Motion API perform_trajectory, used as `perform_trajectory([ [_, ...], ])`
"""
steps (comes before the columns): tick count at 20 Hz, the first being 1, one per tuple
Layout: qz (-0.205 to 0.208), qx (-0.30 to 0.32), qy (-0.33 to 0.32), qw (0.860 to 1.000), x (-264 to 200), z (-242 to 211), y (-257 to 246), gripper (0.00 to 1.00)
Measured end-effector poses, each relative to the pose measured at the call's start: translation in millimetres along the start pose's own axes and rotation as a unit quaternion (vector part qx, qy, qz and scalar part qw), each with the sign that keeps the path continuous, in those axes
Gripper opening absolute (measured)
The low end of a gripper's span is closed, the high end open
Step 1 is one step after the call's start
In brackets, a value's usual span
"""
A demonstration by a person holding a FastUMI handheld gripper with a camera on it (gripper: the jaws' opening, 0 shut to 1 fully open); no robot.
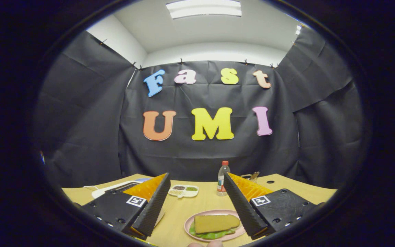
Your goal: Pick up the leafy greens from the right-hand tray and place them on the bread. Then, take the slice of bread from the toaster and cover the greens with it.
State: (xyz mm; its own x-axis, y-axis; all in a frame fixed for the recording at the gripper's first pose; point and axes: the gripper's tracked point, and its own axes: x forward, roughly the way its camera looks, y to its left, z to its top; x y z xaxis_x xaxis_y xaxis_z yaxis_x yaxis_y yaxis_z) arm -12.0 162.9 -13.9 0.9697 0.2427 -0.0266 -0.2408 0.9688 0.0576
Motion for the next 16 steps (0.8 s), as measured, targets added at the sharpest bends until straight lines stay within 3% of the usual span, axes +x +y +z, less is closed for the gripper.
perform_trajectory([
  [16,0.009,0.004,-0.013,1.0,-4.7,6.0,8.3,0.95],
])
